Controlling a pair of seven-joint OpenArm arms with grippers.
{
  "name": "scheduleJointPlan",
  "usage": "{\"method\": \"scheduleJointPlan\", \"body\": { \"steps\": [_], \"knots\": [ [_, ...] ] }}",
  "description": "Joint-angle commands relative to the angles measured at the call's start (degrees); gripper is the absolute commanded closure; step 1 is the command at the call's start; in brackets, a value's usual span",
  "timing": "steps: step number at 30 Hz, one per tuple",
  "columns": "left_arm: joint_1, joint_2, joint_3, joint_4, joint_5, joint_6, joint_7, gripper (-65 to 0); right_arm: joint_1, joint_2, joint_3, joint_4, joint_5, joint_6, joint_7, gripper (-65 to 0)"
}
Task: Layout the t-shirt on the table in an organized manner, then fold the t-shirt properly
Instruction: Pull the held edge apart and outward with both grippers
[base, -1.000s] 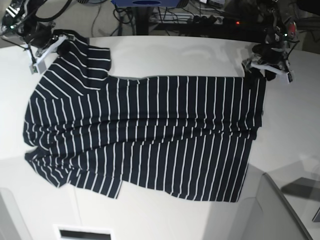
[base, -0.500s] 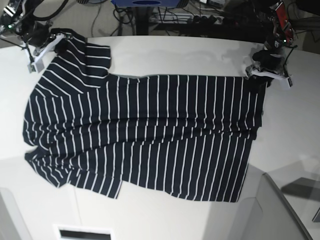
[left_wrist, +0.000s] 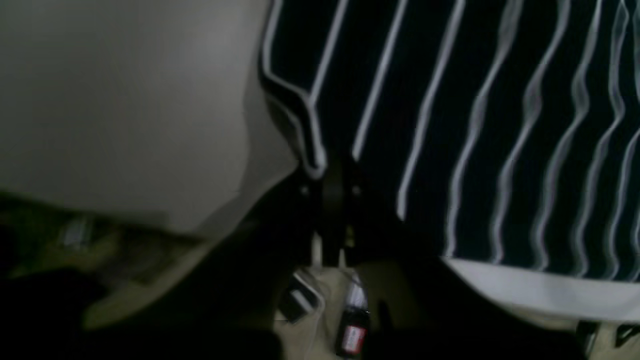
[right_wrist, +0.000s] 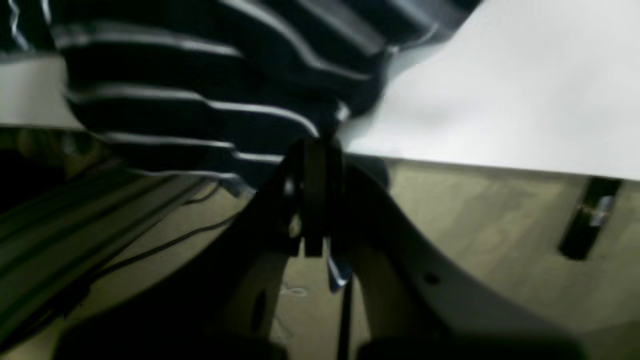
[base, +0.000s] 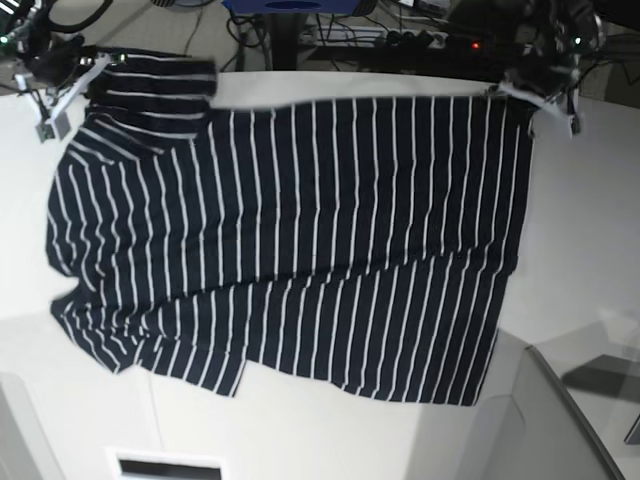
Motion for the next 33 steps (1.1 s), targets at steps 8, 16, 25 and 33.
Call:
{"method": "scheduleJointPlan", "body": {
  "steps": [8,16,25,33],
  "knots": [
    [5.9,-0.4,-0.2,7.6,-0.6,-0.3,-1.6,0.0,-3.2,0.7,0.4,5.8,0.2,0.3,-5.7,-0.3],
    [11.0,1.4,-0.3,12.0,-0.1,-0.3,-1.6,0.0,-6.5,0.7,0.5,7.8,0.2,0.3,-9.7,-0.3],
    [11.2,1.8,-0.3,13.7,-0.1,-0.3,-1.6,0.0,-8.2,0.8,1.0,10.8,0.4,0.3,-13.0,-0.3],
    [8.1,1.7,0.3,15.7,0.0,0.1,-1.0,0.0,-1.6,1.5,0.2,11.9,0.0,0.3,-13.7,-0.5]
  ]
}}
